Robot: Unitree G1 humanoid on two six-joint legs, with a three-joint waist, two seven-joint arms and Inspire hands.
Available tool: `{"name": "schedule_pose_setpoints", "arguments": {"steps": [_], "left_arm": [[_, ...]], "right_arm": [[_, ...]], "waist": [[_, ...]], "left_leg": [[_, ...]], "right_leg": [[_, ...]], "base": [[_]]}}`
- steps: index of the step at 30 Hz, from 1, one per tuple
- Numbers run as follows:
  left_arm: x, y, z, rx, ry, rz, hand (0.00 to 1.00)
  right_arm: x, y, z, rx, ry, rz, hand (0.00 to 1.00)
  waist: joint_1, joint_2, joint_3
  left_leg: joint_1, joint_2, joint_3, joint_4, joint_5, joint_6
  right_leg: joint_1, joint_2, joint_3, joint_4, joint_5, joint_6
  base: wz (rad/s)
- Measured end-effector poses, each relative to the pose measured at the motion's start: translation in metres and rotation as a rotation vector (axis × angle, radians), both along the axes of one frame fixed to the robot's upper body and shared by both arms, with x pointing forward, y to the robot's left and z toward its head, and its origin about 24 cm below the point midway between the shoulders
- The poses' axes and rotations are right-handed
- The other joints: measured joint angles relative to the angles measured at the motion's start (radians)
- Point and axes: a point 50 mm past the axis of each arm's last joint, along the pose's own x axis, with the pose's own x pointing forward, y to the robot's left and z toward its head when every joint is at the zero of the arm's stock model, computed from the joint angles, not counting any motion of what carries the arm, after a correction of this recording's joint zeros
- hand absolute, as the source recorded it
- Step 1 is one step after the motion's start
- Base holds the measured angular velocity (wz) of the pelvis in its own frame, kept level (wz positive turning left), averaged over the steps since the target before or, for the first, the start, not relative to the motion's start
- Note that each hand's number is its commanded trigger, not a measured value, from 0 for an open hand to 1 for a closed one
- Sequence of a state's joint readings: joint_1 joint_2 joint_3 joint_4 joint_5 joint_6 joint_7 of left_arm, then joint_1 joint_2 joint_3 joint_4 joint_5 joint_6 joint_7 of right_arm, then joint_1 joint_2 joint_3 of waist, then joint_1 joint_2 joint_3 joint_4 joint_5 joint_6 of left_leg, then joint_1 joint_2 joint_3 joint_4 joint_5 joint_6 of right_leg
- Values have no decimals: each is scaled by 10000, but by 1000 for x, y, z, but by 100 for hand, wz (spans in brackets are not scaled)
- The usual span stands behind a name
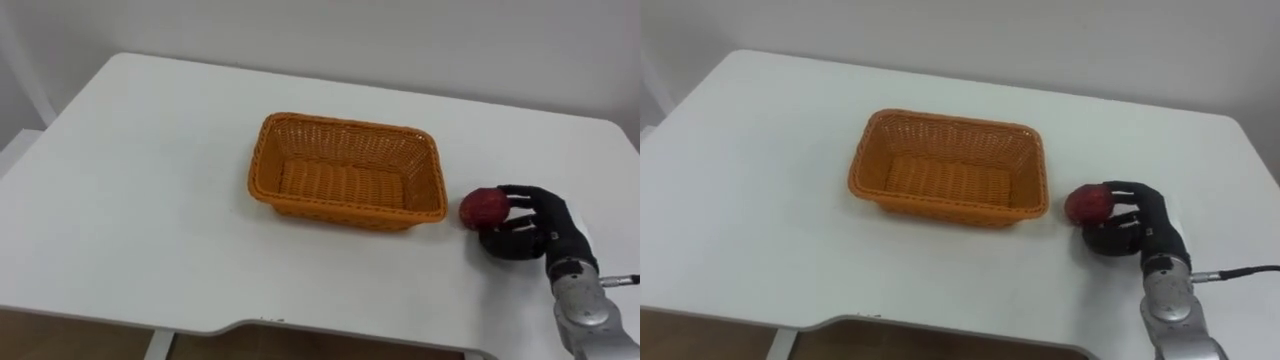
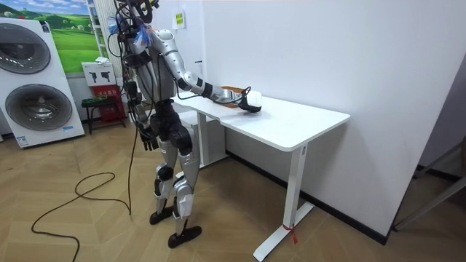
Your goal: Pick and place apple
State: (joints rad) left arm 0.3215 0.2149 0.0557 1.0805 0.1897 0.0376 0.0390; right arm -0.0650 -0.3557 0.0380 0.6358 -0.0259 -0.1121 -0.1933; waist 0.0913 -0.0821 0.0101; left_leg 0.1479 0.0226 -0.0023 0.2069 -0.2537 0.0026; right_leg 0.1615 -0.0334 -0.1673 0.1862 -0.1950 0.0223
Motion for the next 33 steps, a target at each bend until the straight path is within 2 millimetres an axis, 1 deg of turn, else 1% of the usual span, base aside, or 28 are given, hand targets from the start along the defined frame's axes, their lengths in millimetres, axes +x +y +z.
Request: {"name": "schedule_pose_setpoints", "arguments": {"steps": [10,14,17,19,20,22,24,25,27,28,30,33], "left_arm": [[1,0,0,5,-10,-1,0],[1,0,0,-3,-2,-20,0],[1,-1,0,-22,9,-16,0],[0,-1,-1,-40,27,-3,0],[0,-3,-1,-72,36,12,0],[1,-4,-1,-86,22,30,0],[2,-3,-1,33,-32,37,0],[2,-3,-1,82,-36,42,0],[0,-3,-1,154,-6,70,0],[1,-3,-1,158,-12,68,0],[2,-3,-1,200,-68,49,0],[3,-4,-1,239,-124,41,0]], "right_arm": [[0,0,0,48,-39,-14,100],[0,-1,1,227,-129,-181,100],[1,-2,2,726,-357,-641,100],[1,-1,3,758,-498,-835,100],[2,0,5,718,-670,-916,100],[5,1,11,641,-1043,-1046,100],[11,4,24,511,-1752,-1168,100],[13,5,27,476,-1952,-1222,100],[18,8,41,349,-2770,-1426,100],[19,8,44,328,-2910,-1464,100],[20,8,50,259,-3294,-1649,100],[23,9,62,264,-3881,-1694,100]], "waist": [[-21,50,-16],[-65,166,-66],[-61,269,-49],[-38,321,-53],[-15,365,-59],[-20,443,-41],[-38,507,-44],[-38,511,-47],[-49,498,-65],[-56,488,-73],[-63,417,-119],[-60,395,-132]], "left_leg": [[-11,-1,-4,4,5,-8],[-17,-3,-10,9,5,-8],[-16,-5,-9,-8,17,-24],[-27,-6,-8,-11,19,-26],[-28,-10,-8,-18,19,-26],[-30,-12,-9,-33,20,-26],[-47,-13,-8,-60,33,-31],[-46,-13,-8,-62,34,-31],[-60,-15,-8,-38,40,-28],[-57,-15,-8,-36,40,-28],[4,-14,-31,-30,40,-28],[22,-13,-33,-39,40,-28]], "right_leg": [[-7,-1,-10,1,0,-1],[1,-2,-6,4,0,0],[-5,-2,-3,0,0,0],[-22,-1,-3,1,0,0],[-28,-3,-3,0,0,0],[-51,-5,3,-5,-1,0],[-80,-4,2,-26,-4,1],[-81,-4,2,-32,-5,1],[-101,-5,-1,-53,-6,2],[-95,-5,-5,-55,-5,2],[-34,-5,-15,-49,-4,3],[-35,-6,-11,-45,-4,2]], "base": [[0],[0],[0],[0],[0],[0],[0],[0],[0],[0],[0],[0]]}}
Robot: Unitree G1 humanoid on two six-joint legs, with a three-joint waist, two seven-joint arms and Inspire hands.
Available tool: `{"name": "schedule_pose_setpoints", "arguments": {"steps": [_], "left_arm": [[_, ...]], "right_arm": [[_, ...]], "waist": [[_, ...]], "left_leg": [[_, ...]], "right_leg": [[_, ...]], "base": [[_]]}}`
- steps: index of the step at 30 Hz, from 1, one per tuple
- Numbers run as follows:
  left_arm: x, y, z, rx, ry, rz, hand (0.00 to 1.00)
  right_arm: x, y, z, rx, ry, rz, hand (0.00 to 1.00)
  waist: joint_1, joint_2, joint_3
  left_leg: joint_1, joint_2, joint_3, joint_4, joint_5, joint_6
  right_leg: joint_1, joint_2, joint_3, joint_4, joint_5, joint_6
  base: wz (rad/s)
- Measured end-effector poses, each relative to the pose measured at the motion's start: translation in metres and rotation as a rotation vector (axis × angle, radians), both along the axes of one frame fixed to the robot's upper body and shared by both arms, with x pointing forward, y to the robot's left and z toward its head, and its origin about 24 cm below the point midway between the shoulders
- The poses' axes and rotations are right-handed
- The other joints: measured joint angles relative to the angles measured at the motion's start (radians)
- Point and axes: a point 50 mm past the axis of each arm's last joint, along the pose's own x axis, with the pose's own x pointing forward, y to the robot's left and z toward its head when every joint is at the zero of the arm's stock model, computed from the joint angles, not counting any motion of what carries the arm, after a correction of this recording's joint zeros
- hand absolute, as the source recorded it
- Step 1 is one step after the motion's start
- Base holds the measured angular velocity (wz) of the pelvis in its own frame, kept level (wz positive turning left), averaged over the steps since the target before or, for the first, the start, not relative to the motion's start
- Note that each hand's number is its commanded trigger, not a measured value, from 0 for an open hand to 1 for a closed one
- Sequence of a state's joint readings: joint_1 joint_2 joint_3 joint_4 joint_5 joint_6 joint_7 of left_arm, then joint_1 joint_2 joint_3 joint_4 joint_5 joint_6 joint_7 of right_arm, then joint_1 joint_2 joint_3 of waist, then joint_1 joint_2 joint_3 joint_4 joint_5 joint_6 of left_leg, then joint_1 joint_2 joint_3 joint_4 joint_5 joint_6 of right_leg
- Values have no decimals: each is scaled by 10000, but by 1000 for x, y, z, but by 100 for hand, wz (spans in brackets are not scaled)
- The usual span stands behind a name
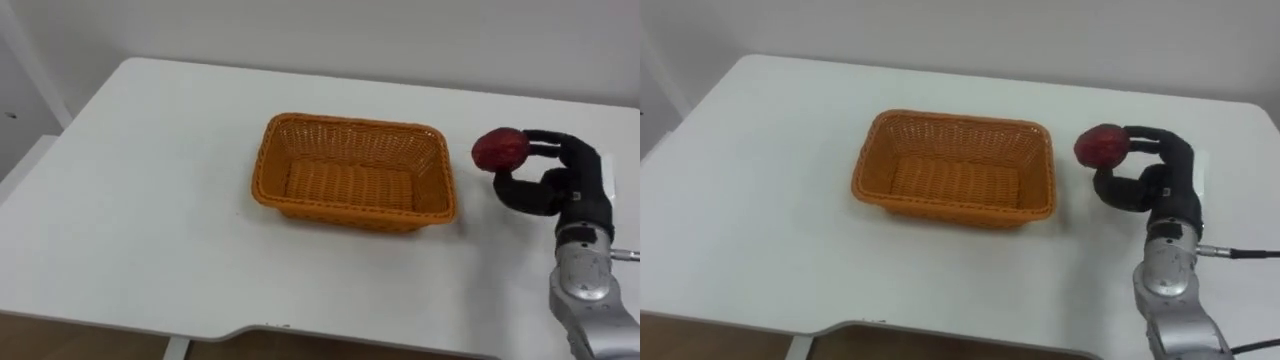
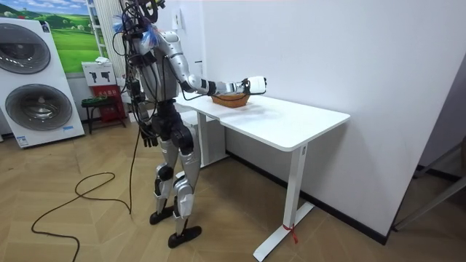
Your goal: Pick and place apple
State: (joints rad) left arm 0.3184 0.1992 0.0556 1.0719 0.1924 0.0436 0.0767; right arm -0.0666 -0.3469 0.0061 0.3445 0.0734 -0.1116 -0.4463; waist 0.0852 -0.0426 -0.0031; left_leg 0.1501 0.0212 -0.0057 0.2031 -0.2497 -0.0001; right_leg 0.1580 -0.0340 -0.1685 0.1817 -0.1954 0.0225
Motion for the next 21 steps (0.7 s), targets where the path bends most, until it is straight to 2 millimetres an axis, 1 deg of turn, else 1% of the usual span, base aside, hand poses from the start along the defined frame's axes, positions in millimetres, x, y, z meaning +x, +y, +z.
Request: {"name": "schedule_pose_setpoints", "arguments": {"steps": [2,6,8,10,13,15,16,20,21], "left_arm": [[2,0,0,43,-83,5,0],[7,-3,-1,131,-210,20,0],[6,-5,-2,76,-153,48,0],[6,-6,-2,59,-156,46,0],[7,-6,-2,32,-184,41,0],[11,-5,-2,48,-260,20,0],[11,-5,-2,48,-278,13,0],[15,-6,-2,59,-410,-83,0],[16,-6,-2,53,-432,-143,0]], "right_arm": [[1,1,5,-24,-274,-34,100],[5,4,18,-90,-836,112,100],[7,8,28,-148,-1245,296,100],[8,12,36,-498,-1562,506,100],[10,20,46,-971,-1915,931,100],[11,30,50,-1254,-2023,1536,100],[11,32,51,-1308,-2045,1678,100],[12,53,58,-1948,-2209,2893,100],[12,59,60,-2011,-2264,3259,91]], "waist": [[-5,12,11],[5,91,88],[5,145,77],[30,139,84],[80,64,109],[80,4,114],[89,-3,113],[87,-10,100],[84,-12,99]], "left_leg": [[1,1,4,2,0,0],[-94,1,17,36,0,0],[-164,1,23,43,4,-5],[-169,0,25,50,24,-13],[-184,-2,27,48,26,-14],[-242,-6,28,65,26,-14],[-250,-7,28,61,26,-14],[-283,-6,26,8,27,-13],[-284,-6,23,7,28,-13]], "right_leg": [[1,-1,5,2,0,0],[-78,-5,4,9,-1,0],[-149,-5,7,35,-1,-1],[-159,-5,5,47,0,-3],[-167,-7,18,30,-2,-4],[-201,-5,20,9,-1,-4],[-210,-5,24,9,-1,-4],[-289,0,20,24,0,-4],[-290,1,15,23,0,-4]], "base": [[0],[0],[0],[0],[0],[0],[0],[0],[0]]}}
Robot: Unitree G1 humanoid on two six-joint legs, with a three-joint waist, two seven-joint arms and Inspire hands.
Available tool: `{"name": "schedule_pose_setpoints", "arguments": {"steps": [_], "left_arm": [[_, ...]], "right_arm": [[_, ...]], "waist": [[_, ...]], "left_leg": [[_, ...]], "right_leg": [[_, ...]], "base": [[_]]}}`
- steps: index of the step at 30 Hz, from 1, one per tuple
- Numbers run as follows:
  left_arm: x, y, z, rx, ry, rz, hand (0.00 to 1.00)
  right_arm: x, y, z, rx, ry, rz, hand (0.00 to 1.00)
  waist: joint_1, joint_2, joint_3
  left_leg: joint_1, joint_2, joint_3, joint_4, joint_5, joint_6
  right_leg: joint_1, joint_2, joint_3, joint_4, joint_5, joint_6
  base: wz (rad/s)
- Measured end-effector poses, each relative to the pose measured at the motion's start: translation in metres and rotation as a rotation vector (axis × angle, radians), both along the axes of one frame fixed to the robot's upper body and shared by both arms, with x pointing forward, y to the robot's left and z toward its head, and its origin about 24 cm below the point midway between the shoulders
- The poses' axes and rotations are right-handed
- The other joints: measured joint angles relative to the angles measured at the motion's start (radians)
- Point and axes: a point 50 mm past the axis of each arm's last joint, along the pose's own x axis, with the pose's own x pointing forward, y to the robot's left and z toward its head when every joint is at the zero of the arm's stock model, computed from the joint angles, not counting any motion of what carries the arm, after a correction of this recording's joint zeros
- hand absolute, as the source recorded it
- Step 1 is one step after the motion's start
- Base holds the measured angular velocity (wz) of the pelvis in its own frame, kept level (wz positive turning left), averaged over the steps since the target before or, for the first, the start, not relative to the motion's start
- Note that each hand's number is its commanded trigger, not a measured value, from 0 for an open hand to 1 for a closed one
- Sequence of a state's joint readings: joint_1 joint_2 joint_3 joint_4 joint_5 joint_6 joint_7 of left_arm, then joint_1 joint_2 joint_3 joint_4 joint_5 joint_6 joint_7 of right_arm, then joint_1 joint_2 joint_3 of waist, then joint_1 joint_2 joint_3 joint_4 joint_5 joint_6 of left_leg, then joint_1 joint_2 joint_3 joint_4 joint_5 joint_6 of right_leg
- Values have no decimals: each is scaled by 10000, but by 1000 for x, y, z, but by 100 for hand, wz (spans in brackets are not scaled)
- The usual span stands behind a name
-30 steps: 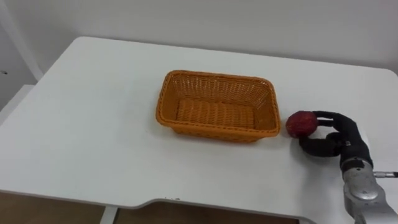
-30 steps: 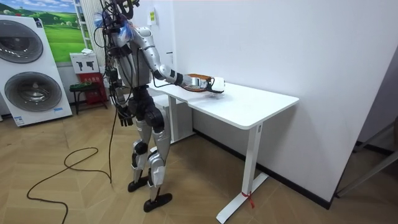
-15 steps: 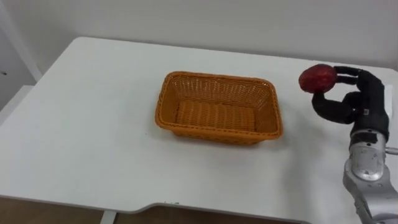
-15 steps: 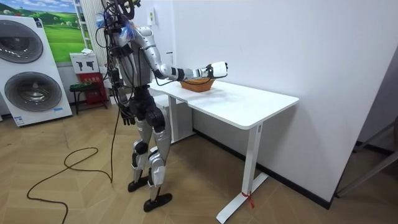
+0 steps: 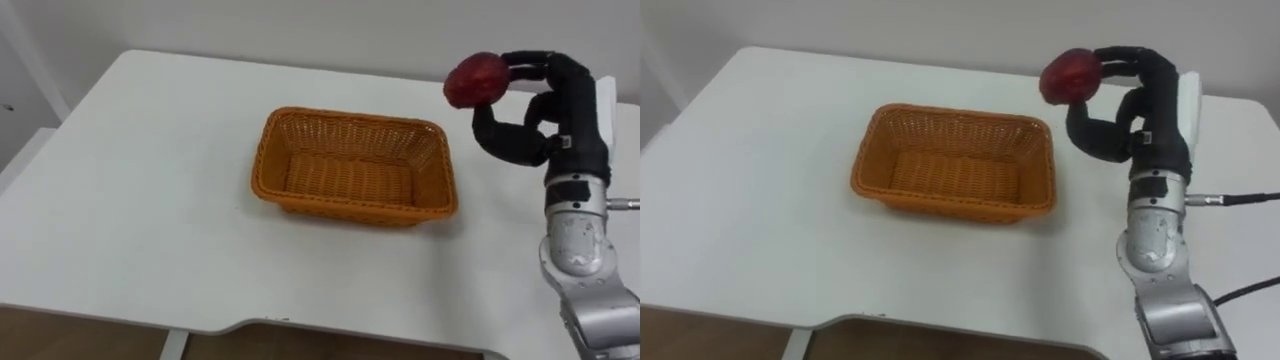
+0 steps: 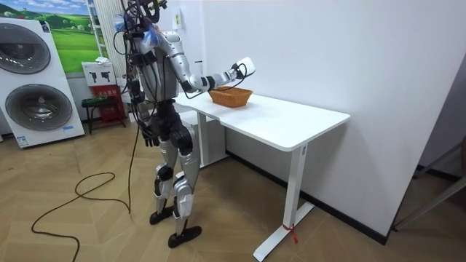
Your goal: Pick and place apple
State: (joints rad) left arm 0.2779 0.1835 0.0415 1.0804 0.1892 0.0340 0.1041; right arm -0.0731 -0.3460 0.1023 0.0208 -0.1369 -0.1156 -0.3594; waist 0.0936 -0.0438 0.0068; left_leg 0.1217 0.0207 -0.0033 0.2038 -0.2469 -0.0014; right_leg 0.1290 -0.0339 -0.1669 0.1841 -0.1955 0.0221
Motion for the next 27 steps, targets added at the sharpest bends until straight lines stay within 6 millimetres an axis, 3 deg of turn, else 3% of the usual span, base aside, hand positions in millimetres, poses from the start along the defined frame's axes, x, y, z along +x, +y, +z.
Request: {"name": "schedule_pose_setpoints", "arguments": {"steps": [1,2,3,12,18,27], "left_arm": [[1,0,0,-8,-13,-52,0],[3,-1,0,-14,-65,-90,0],[3,-1,0,-16,-82,-96,0],[4,2,1,-34,-239,-180,0],[2,1,1,-92,-162,-158,0],[0,1,1,-163,-92,-155,0]], "right_arm": [[0,2,1,-51,-3,151,35],[0,6,2,-116,6,393,5],[0,9,3,-140,3,607,0],[-1,18,13,-579,-224,1354,0],[-1,20,12,-851,-93,1578,0],[-2,21,10,-851,8,1674,0]], "waist": [[-1,-11,-7],[1,-42,-29],[5,-74,-49],[213,-205,-45],[230,-171,4],[204,-186,-7]], "left_leg": [[1,0,-1,-2,0,0],[13,0,-6,-11,0,0],[47,4,-7,-43,1,1],[124,10,-5,-63,1,1],[86,10,3,-29,1,0],[89,8,4,-50,0,0]], "right_leg": [[1,0,-2,0,0,0],[6,0,-7,-1,1,1],[17,1,-5,-4,1,1],[116,4,-16,-57,3,1],[144,10,-22,-124,19,-21],[144,10,-27,-132,22,-23]], "base": [[0],[0],[0],[0],[0],[0]]}}
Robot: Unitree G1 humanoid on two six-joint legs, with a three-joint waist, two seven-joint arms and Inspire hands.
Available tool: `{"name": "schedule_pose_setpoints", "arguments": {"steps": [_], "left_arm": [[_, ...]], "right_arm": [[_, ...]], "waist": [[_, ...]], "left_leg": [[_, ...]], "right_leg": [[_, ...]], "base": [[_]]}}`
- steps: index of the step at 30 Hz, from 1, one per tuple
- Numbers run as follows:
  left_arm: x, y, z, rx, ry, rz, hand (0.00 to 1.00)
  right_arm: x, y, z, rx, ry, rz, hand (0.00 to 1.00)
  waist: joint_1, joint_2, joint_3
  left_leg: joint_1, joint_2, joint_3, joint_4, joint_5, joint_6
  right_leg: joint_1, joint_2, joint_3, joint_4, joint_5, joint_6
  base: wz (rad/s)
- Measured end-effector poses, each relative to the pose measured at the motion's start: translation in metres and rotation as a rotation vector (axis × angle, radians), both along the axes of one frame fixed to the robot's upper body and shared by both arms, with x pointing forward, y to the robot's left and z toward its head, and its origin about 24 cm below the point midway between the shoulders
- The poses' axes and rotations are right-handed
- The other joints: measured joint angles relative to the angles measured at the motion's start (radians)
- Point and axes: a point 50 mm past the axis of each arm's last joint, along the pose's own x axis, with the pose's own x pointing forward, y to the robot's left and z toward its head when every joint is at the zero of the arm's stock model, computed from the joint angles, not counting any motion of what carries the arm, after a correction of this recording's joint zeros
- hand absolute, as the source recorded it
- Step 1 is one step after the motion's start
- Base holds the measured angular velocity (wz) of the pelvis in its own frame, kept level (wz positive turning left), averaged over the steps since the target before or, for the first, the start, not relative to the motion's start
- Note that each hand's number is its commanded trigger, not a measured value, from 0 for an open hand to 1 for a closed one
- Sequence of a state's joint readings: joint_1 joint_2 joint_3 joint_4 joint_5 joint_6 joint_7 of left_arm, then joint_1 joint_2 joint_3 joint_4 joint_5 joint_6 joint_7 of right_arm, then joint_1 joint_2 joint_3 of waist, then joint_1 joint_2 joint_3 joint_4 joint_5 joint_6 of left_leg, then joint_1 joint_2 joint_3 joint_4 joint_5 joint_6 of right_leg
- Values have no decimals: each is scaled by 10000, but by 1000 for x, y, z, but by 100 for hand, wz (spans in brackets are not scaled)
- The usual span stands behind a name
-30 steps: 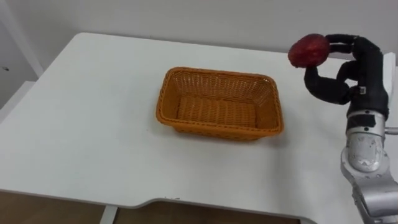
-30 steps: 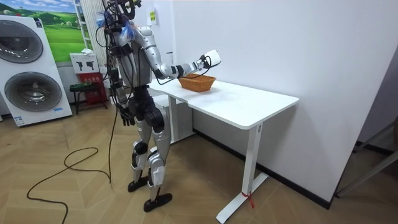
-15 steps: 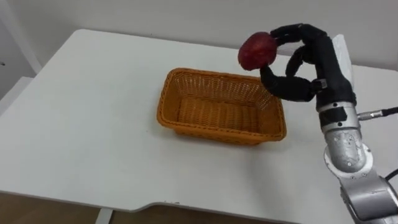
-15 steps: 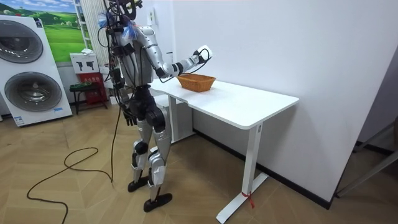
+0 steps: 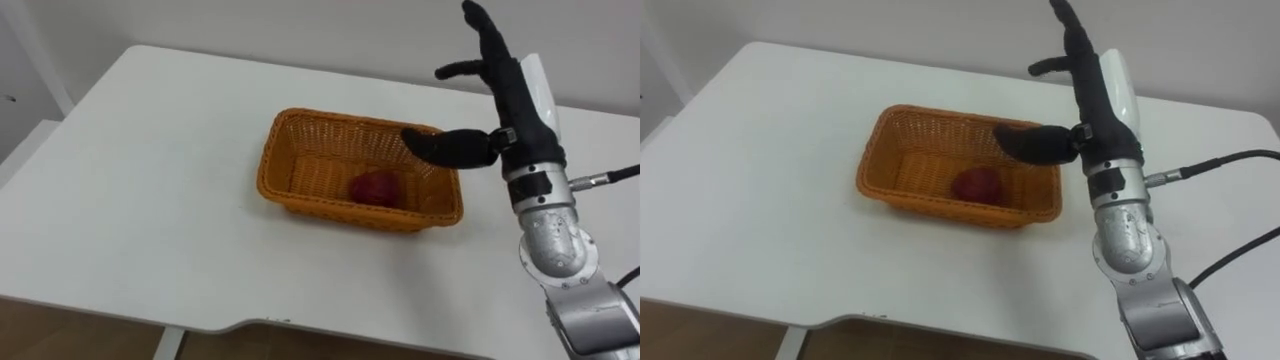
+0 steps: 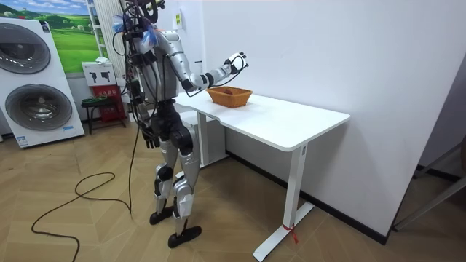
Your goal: Pick and place apple
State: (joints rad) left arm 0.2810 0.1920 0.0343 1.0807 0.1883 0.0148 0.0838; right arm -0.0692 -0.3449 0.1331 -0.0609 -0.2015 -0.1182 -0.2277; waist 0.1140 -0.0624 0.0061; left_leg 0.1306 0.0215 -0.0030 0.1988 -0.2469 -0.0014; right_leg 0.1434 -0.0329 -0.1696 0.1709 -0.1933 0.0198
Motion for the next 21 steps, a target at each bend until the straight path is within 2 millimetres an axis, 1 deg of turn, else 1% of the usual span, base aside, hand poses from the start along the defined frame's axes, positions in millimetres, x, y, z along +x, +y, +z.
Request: {"name": "schedule_pose_setpoints", "arguments": {"steps": [7,10,13,14,15,16,18,19,21], "left_arm": [[2,1,0,39,-59,-5,0],[0,1,0,50,-17,9,0],[-3,2,1,159,30,36,0],[-4,2,1,231,28,48,0],[-5,2,1,240,-13,59,0],[-5,2,1,241,-41,62,0],[-10,4,2,330,-66,292,0],[-12,5,2,371,-54,348,0],[-17,6,3,426,11,516,0]], "right_arm": [[0,-2,1,120,-23,-86,0],[0,-9,4,424,-259,-543,0],[0,-22,11,693,-821,-1334,0],[-1,-29,16,802,-1181,-1726,0],[-4,-36,26,925,-1722,-2189,0],[-5,-40,32,998,-2090,-2424,0],[-16,-53,59,1356,-3848,-3268,0],[-19,-56,64,1432,-4293,-3463,0],[-31,-69,82,1760,-5793,-4341,0]], "waist": [[-101,-13,-13],[-179,-14,-15],[-302,-6,-13],[-349,3,-14],[-379,41,-32],[-403,59,-39],[-510,130,-77],[-544,142,-74],[-614,176,-103]], "left_leg": [[-2,5,3,-1,0,0],[6,4,3,1,0,0],[8,3,-18,34,0,0],[-6,2,-18,41,0,0],[-43,1,-7,43,0,0],[-61,0,-6,43,0,0],[-26,2,3,48,0,0],[6,3,4,46,0,0],[54,4,14,33,0,0]], "right_leg": [[0,-4,-5,-12,0,0],[12,-5,-4,-7,0,0],[33,-4,-32,-8,0,0],[25,-4,-33,-2,0,0],[-17,-6,-31,3,0,0],[-37,-8,-31,3,0,0],[-32,-4,-20,7,0,0],[2,-2,-19,1,0,0],[56,0,-17,-6,-1,1]], "base": [[0],[0],[0],[0],[0],[0],[0],[0],[0]]}}
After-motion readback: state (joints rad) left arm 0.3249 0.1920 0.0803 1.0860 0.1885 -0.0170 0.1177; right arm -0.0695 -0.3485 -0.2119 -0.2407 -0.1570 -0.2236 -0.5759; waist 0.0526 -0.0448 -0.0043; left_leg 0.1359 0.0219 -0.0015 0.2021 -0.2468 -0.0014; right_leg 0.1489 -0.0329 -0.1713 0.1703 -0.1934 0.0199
